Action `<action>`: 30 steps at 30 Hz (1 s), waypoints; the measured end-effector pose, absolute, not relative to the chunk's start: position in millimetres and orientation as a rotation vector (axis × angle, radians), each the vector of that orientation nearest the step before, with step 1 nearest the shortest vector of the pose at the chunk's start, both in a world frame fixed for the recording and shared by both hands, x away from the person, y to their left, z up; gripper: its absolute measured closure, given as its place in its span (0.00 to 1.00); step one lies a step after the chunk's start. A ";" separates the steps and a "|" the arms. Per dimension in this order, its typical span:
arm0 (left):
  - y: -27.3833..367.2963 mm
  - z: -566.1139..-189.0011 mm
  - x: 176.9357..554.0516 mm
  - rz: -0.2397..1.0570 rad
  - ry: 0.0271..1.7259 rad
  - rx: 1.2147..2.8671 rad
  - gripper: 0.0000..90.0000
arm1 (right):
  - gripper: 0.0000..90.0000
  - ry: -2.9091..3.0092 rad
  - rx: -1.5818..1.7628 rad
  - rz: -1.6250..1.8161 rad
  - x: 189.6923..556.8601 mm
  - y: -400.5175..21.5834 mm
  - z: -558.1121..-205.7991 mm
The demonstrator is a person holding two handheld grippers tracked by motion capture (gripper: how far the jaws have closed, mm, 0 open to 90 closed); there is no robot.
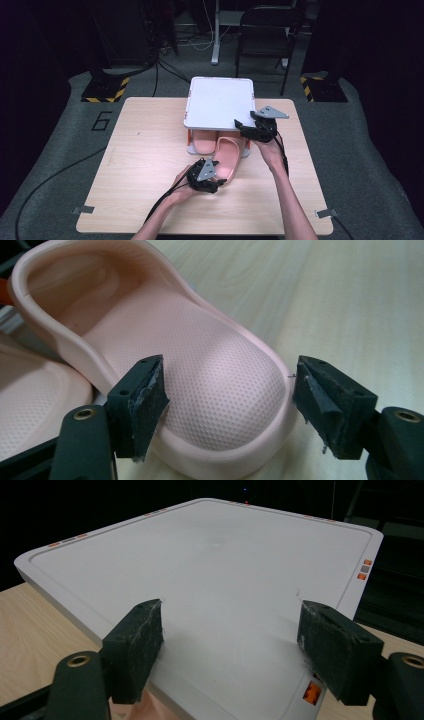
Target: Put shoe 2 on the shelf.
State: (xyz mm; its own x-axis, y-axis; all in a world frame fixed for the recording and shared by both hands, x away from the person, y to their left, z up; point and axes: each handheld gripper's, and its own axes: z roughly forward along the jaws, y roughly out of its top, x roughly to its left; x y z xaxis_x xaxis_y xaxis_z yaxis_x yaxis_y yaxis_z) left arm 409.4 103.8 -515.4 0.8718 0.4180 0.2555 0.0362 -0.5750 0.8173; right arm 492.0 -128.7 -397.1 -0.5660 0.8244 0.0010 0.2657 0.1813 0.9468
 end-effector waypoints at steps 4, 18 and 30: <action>95.6 -515.0 414.3 0.595 0.398 2.113 0.31 | 0.29 1.937 1.023 1.388 491.8 -128.7 -397.0; 108.7 -504.9 411.7 0.487 0.306 2.101 0.28 | 0.29 1.936 1.023 1.388 491.8 -128.5 -397.0; 92.8 -516.7 428.3 0.574 0.458 2.086 0.33 | 0.29 1.934 1.026 1.392 491.8 -128.3 -397.1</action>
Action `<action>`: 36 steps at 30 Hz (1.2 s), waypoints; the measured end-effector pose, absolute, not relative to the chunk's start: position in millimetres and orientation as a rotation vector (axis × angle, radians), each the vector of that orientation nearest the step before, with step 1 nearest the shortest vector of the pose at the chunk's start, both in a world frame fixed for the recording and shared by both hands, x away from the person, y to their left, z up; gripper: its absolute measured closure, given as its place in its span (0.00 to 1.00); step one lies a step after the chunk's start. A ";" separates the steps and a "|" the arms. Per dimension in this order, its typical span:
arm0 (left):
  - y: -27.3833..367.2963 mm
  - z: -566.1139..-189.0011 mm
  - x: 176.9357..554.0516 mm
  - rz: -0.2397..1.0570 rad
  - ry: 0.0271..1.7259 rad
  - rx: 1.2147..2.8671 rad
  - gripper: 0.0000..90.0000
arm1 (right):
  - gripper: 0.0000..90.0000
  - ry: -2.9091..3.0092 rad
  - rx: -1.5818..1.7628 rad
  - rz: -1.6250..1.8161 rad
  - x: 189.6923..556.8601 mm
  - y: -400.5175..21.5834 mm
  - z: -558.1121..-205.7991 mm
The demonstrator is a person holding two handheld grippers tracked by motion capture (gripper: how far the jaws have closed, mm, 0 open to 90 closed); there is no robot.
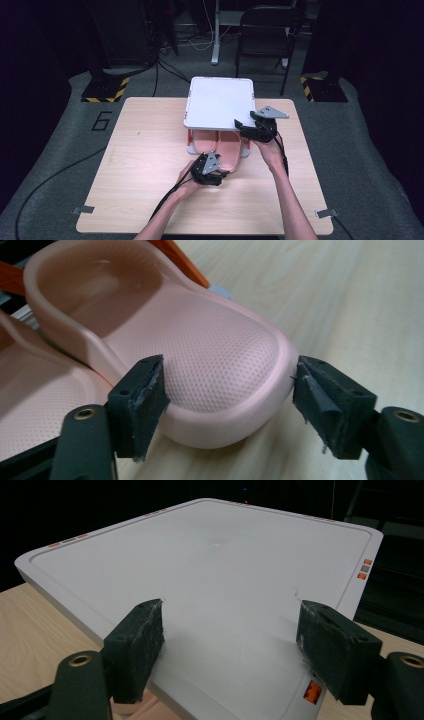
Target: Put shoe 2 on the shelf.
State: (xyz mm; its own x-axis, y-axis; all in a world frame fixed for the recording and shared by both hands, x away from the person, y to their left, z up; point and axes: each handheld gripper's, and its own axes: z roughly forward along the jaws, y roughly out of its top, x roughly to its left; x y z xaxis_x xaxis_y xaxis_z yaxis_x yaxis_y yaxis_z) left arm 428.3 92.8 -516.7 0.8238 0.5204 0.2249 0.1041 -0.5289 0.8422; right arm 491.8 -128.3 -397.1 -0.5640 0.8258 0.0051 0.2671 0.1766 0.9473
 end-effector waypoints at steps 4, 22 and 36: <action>87.1 -517.9 435.3 0.599 0.516 2.054 0.35 | 0.29 1.934 1.026 1.390 491.7 -128.3 -397.1; 71.2 -518.0 470.3 0.668 0.659 2.031 0.39 | 0.30 1.941 1.032 1.391 491.1 -129.3 -396.8; 74.5 -517.0 475.3 0.622 0.704 2.022 0.37 | 0.30 1.941 1.039 1.397 490.9 -129.4 -397.0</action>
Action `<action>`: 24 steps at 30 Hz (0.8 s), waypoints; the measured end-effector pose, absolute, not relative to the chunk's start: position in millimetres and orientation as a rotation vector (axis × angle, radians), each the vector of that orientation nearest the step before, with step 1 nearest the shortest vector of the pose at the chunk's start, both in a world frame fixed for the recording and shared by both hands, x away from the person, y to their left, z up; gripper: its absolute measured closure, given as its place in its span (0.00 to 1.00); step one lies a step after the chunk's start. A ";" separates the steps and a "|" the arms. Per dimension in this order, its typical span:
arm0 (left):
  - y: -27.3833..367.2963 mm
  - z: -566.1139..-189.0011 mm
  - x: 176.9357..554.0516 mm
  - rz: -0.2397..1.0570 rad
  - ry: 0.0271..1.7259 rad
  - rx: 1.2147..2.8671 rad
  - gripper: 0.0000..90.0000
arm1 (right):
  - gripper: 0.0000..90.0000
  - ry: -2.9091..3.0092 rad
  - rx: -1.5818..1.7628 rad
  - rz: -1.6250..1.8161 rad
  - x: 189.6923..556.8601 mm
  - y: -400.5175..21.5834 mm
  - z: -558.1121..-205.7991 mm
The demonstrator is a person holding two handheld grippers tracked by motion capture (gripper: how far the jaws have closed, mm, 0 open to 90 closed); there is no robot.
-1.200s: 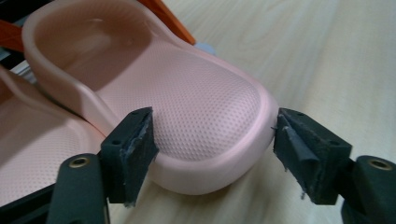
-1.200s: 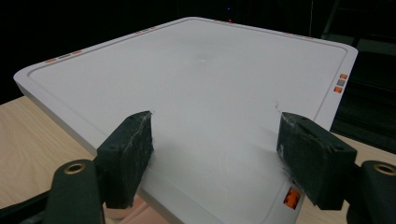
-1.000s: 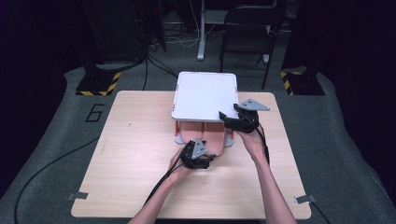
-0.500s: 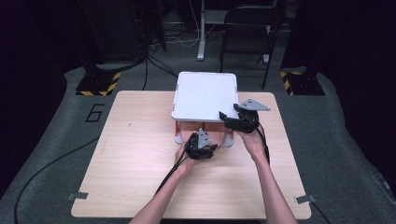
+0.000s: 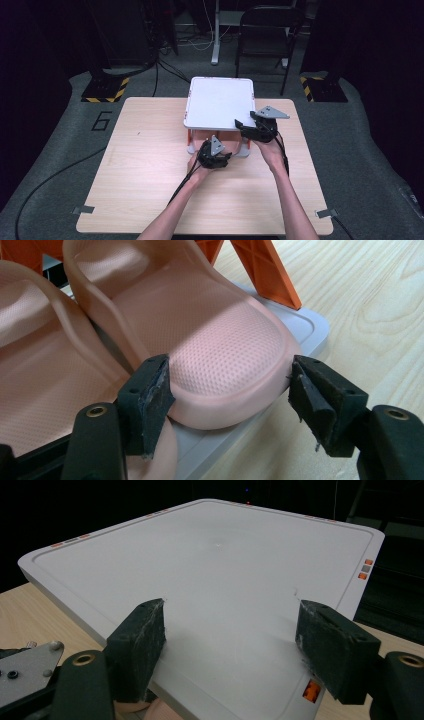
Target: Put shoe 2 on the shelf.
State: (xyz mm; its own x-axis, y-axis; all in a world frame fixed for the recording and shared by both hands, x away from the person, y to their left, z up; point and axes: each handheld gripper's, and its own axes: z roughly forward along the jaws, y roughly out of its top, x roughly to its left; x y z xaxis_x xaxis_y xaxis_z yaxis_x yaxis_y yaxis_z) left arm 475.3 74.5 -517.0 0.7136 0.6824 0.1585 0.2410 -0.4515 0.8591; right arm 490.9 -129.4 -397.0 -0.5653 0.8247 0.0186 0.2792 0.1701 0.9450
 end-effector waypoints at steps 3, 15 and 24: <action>81.3 -510.7 471.5 0.632 0.702 2.000 0.37 | 0.30 1.944 1.038 1.396 490.8 -129.3 -397.0; 143.9 -481.9 440.2 0.583 0.717 1.882 0.23 | 0.28 1.925 1.036 1.411 491.3 -129.1 -397.2; 194.7 -470.9 407.7 0.564 0.770 1.748 0.16 | 0.19 1.861 1.008 1.440 460.9 -139.9 -403.4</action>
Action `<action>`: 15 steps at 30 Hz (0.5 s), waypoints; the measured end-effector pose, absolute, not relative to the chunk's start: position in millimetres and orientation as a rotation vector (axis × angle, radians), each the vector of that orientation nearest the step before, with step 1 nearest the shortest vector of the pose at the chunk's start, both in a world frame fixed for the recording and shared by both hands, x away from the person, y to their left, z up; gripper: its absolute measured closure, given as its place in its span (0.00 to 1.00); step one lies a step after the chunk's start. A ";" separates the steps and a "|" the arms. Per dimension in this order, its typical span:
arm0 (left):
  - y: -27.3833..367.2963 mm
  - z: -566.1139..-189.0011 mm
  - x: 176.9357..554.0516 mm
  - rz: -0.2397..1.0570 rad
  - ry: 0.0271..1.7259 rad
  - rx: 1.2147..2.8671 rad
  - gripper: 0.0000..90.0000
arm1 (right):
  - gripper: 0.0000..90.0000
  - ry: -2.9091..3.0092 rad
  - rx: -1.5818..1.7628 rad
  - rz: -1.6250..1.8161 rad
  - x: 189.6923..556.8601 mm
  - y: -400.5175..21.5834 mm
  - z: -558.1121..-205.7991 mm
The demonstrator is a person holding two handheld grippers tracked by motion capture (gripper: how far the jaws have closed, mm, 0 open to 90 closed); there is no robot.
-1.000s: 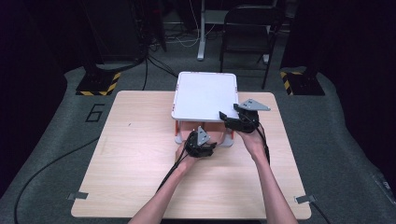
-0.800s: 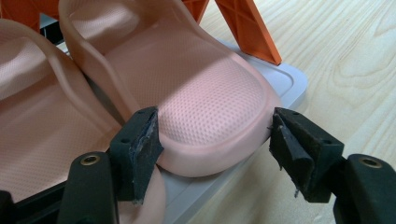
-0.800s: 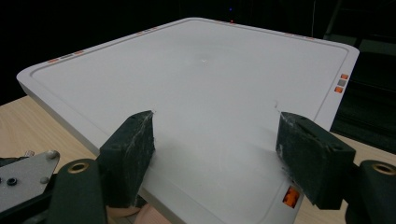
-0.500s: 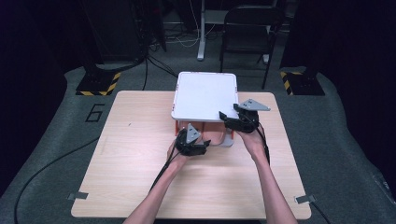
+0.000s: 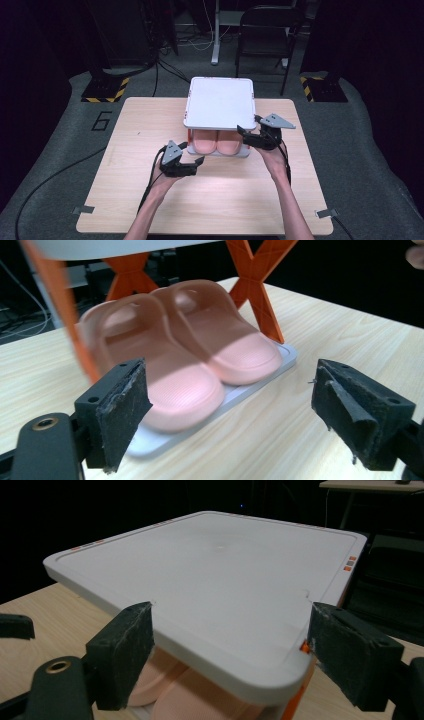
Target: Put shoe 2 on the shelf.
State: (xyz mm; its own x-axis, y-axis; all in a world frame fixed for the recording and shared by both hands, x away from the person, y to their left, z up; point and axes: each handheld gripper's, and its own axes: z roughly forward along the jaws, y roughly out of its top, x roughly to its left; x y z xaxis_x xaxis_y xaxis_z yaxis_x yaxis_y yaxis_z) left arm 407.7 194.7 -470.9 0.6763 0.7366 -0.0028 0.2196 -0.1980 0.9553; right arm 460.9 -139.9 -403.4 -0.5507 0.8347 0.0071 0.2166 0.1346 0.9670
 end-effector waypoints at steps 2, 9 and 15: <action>207.6 -471.7 402.0 0.579 0.792 1.731 0.16 | 0.18 1.841 1.013 1.448 449.9 -145.7 -405.9; 254.7 -480.9 385.4 0.597 0.900 1.631 0.15 | 0.17 1.788 1.071 1.464 413.4 -170.5 -425.3; 295.6 -483.0 379.5 0.637 0.990 1.616 0.15 | 0.17 1.753 1.125 1.437 393.7 -190.2 -445.3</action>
